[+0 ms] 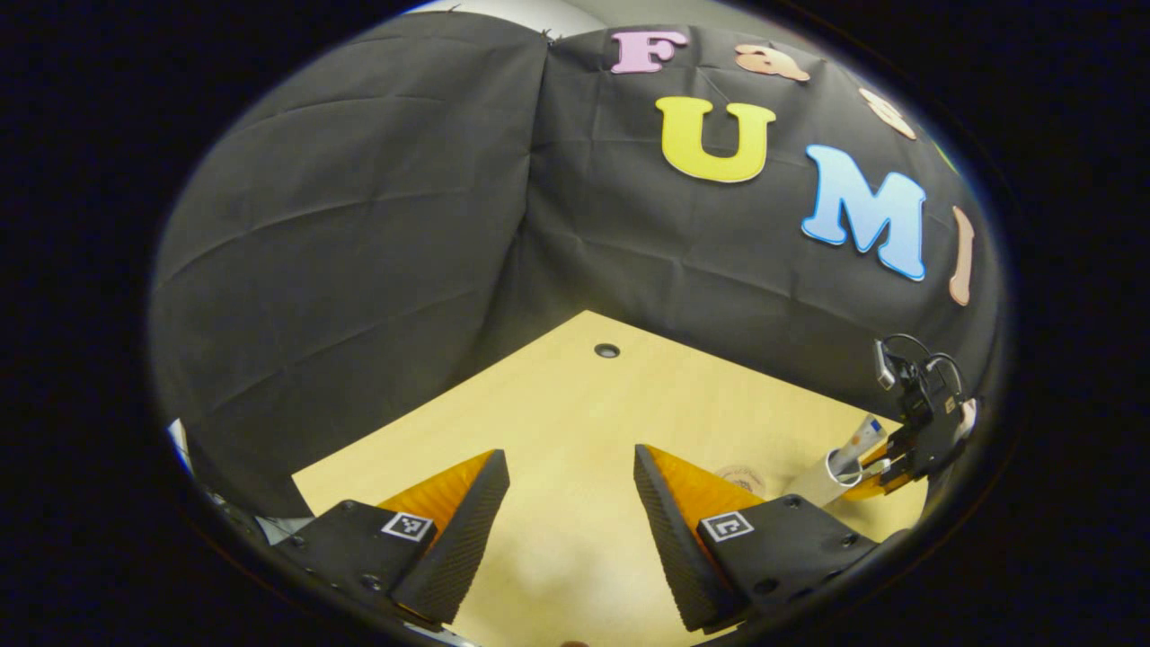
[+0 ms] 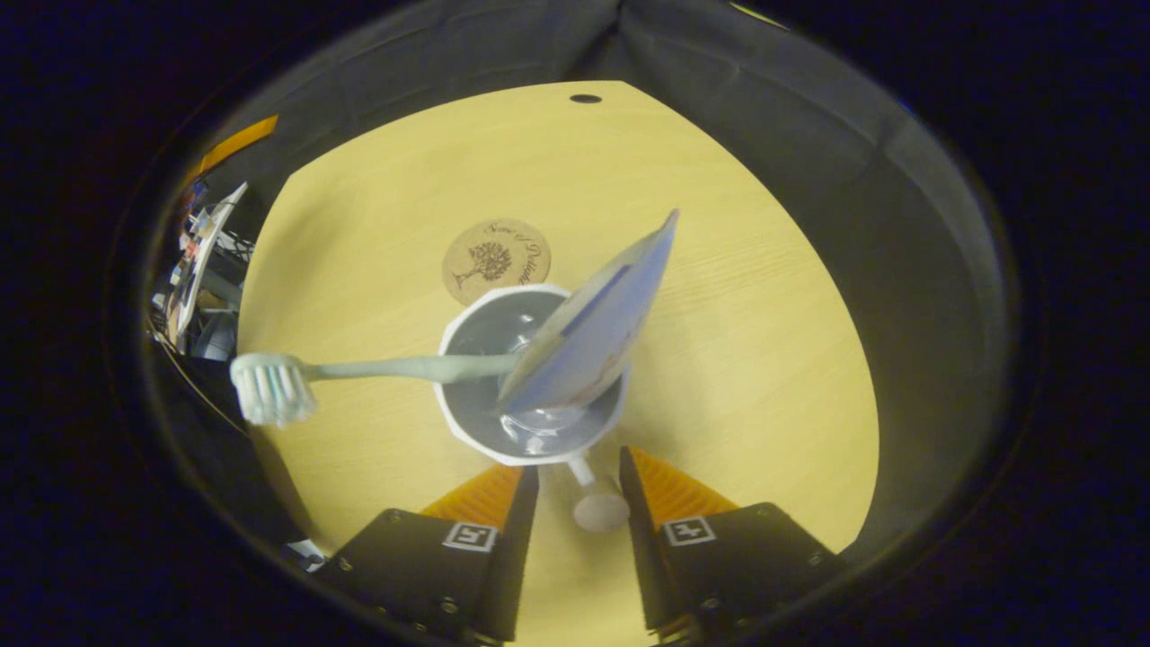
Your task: Put the toothbrush and toothpaste on the desktop into the cup, then pick up the cup and place it on the coaster on the desktop.
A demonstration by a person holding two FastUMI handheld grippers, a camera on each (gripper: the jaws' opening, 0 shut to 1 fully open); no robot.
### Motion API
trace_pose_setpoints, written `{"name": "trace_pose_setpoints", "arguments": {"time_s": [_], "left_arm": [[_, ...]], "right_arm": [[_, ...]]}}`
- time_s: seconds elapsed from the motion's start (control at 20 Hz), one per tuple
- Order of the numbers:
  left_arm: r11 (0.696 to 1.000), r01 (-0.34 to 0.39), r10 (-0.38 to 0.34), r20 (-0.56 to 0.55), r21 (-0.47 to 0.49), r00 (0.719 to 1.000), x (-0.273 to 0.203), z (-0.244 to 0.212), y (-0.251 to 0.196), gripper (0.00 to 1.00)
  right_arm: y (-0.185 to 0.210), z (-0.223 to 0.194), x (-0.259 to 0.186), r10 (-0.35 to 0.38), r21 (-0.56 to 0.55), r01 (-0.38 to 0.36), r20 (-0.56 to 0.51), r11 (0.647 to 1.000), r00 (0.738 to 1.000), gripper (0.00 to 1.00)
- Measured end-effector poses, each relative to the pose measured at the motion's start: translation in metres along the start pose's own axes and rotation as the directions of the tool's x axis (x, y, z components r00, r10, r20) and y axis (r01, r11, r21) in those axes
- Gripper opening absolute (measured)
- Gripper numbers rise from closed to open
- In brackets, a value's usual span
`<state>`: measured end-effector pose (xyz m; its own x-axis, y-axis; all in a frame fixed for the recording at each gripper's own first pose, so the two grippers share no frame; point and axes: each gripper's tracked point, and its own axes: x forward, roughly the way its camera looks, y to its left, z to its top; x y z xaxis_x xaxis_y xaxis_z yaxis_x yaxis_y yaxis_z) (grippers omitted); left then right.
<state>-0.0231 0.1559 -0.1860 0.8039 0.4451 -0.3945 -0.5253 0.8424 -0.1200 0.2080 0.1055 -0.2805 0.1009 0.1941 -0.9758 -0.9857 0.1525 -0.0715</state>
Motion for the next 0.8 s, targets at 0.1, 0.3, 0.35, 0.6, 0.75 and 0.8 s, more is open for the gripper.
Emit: {"name": "trace_pose_setpoints", "arguments": {"time_s": [0.1,0.3,0.35,0.6,0.75,0.8], "left_arm": [[1.0,0.004,-0.004,-0.007,-0.001,1.0,0.004,0.0,-0.004,0.93],[1.0,0.018,-0.018,-0.012,0.002,1.0,0.007,-0.002,-0.01,0.93],[1.0,0.023,-0.023,-0.013,0.003,1.0,0.007,-0.002,-0.013,0.93],[0.999,0.04,-0.04,-0.013,0.01,0.999,0.009,0.0,-0.019,0.93],[0.999,0.041,-0.041,-0.016,0.007,0.999,0.007,0.001,-0.016,0.93],[0.999,0.039,-0.039,-0.015,0.006,0.999,0.006,0.001,-0.014,0.93]], "right_arm": [[0.002,-0.001,-0.006,0.02,0.037,-0.02,-0.004,0.999,1.0,0.23],[0.008,0.0,-0.001,-0.002,0.088,0.001,0.014,0.996,1.0,0.08],[0.009,0.0,0.0,-0.002,0.103,0.0,0.019,0.995,1.0,0.08],[0.011,-0.005,-0.006,-0.017,0.173,0.011,0.035,0.985,0.999,0.08],[0.013,-0.006,-0.006,-0.029,0.198,0.02,0.041,0.98,0.999,0.08],[0.014,-0.006,-0.005,-0.032,0.205,0.023,0.04,0.978,0.999,0.08]]}}
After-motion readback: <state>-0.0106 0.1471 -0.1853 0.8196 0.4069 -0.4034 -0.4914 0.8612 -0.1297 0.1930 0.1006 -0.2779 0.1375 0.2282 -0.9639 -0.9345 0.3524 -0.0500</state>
